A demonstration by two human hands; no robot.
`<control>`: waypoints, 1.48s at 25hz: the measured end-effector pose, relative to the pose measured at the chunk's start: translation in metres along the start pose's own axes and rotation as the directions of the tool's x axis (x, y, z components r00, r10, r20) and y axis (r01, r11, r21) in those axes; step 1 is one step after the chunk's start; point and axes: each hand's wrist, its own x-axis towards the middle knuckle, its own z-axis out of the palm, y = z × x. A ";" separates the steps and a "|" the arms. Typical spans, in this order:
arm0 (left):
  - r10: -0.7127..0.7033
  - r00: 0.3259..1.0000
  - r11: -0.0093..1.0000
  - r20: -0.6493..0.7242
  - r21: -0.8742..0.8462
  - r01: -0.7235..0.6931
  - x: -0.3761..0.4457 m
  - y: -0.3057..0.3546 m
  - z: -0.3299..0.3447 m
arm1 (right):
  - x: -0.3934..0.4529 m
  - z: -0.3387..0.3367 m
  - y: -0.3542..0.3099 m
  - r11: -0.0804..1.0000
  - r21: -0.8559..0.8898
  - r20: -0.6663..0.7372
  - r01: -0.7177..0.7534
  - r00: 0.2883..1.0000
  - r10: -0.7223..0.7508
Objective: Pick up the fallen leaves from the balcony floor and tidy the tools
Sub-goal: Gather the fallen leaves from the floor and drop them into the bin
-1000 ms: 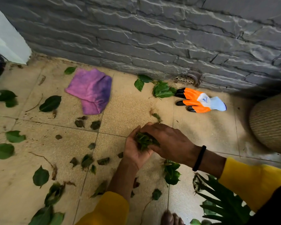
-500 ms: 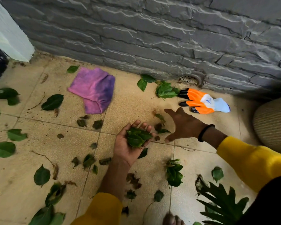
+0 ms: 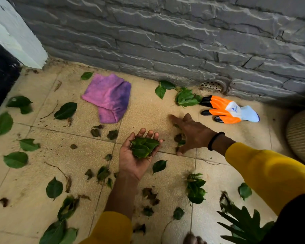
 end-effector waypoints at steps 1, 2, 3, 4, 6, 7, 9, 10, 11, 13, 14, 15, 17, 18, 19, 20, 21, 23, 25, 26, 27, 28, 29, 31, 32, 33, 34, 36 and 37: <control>-0.002 1.000 1.000 -0.006 0.001 0.002 -0.001 0.000 0.000 | 0.003 -0.001 0.003 1.000 -0.006 -0.003 0.010 1.000 -0.010; -0.001 1.000 1.000 -0.010 0.003 0.001 -0.003 -0.001 0.002 | 0.007 0.000 0.005 1.000 0.013 -0.014 0.014 1.000 -0.014; 0.003 1.000 1.000 -0.014 0.008 -0.003 -0.003 -0.001 0.003 | 0.009 0.001 0.007 0.998 0.057 -0.040 0.014 0.999 -0.011; 0.006 1.000 1.000 -0.015 0.011 -0.006 -0.003 -0.001 0.004 | 0.010 0.004 0.009 0.995 0.103 -0.078 0.015 0.997 -0.007; 0.003 1.000 1.000 -0.017 0.007 -0.003 -0.001 0.000 0.005 | 0.010 0.008 0.010 0.987 0.158 -0.167 0.025 0.986 0.001; 0.000 1.000 1.000 -0.015 0.003 0.000 0.000 -0.001 0.004 | 0.010 0.011 0.011 0.985 0.167 -0.203 0.039 0.979 -0.004; -0.003 1.000 1.000 -0.011 -0.002 0.003 0.002 -0.002 0.003 | 0.008 0.013 0.010 0.983 0.164 -0.250 0.082 0.967 -0.039; -0.002 1.000 1.000 -0.013 -0.003 0.002 0.002 -0.004 0.002 | 0.007 0.014 0.009 0.983 0.155 -0.267 0.101 0.962 -0.057; -0.003 1.000 1.000 -0.017 -0.002 0.003 0.003 -0.005 0.001 | 0.006 0.014 0.009 0.982 0.149 -0.281 0.113 0.957 -0.068; -0.011 1.000 1.000 -0.023 -0.001 0.011 0.005 -0.008 -0.003 | 0.004 0.011 0.006 0.980 0.168 -0.301 0.108 0.952 -0.053; -0.018 0.999 1.000 -0.027 -0.001 0.018 0.006 -0.010 -0.004 | 0.003 0.008 0.002 0.973 0.214 -0.305 0.086 0.952 -0.017; -0.023 0.999 1.000 -0.036 0.003 0.023 0.008 -0.011 -0.006 | 0.000 0.002 -0.004 0.957 0.284 -0.309 0.065 0.951 0.027; -0.024 0.998 1.000 -0.052 0.008 0.025 0.009 -0.013 -0.005 | -0.009 -0.015 -0.022 0.899 0.432 -0.307 0.068 0.949 0.076; -0.025 0.998 1.000 -0.060 -0.004 0.025 0.008 -0.014 -0.003 | -0.015 -0.024 -0.035 0.872 0.481 -0.299 0.093 0.952 0.063; -0.028 0.997 1.000 -0.070 -0.014 0.027 0.007 -0.014 0.000 | -0.022 -0.034 -0.049 0.855 0.503 -0.285 0.123 0.958 0.029; -0.035 0.996 0.999 -0.076 -0.013 0.034 0.006 -0.015 0.002 | -0.029 -0.042 -0.064 0.854 0.496 -0.268 0.154 0.963 -0.018; -0.042 0.996 0.999 -0.079 0.003 0.042 0.004 -0.016 0.005 | -0.035 -0.048 -0.078 0.871 0.458 -0.250 0.180 0.966 -0.068; -0.060 0.995 0.998 -0.078 0.022 0.062 0.002 -0.018 0.009 | -0.040 -0.053 -0.100 0.920 0.334 -0.234 0.206 0.963 -0.131; -0.087 0.992 0.996 -0.088 0.018 0.089 0.001 -0.019 0.012 | -0.038 -0.053 -0.111 0.954 0.235 -0.223 0.187 0.966 -0.135; -0.090 0.992 0.996 -0.083 0.019 0.092 0.000 -0.019 0.014 | -0.038 -0.053 -0.116 0.963 0.208 -0.210 0.169 0.970 -0.125; -0.093 0.993 0.996 -0.070 0.011 0.094 0.000 -0.017 0.015 | -0.040 -0.053 -0.120 0.968 0.196 -0.210 0.159 0.971 -0.117; -0.100 0.994 0.995 -0.049 -0.010 0.100 -0.001 -0.016 0.016 | -0.042 -0.054 -0.122 0.968 0.191 -0.234 0.160 0.966 -0.113; -0.104 0.994 0.994 -0.037 -0.022 0.104 -0.001 -0.015 0.017 | -0.046 -0.059 -0.123 0.967 0.194 -0.271 0.164 0.957 -0.108; -0.090 0.996 0.996 -0.003 -0.023 0.090 -0.001 -0.014 0.017 | -0.050 -0.074 -0.118 0.966 0.224 -0.309 0.131 0.949 -0.057; -0.074 0.997 0.997 0.024 -0.020 0.075 -0.001 -0.013 0.017 | -0.048 -0.082 -0.111 0.966 0.243 -0.318 0.091 0.948 -0.009; -0.058 0.997 0.998 0.042 -0.024 0.059 0.001 -0.011 0.017 | -0.044 -0.090 -0.101 0.970 0.239 -0.311 0.042 0.950 0.036; -0.047 0.998 0.998 0.042 -0.034 0.049 0.003 -0.010 0.016 | -0.039 -0.096 -0.089 0.984 0.179 -0.295 -0.003 0.954 0.056; -0.034 0.999 0.998 0.021 -0.053 0.035 0.009 -0.011 0.018 | -0.026 -0.105 -0.058 0.996 -0.067 -0.176 -0.058 0.983 0.046; -0.019 1.000 0.998 0.017 -0.052 0.020 0.011 -0.012 0.020 | -0.016 -0.108 -0.042 0.987 -0.149 -0.096 -0.057 0.994 0.043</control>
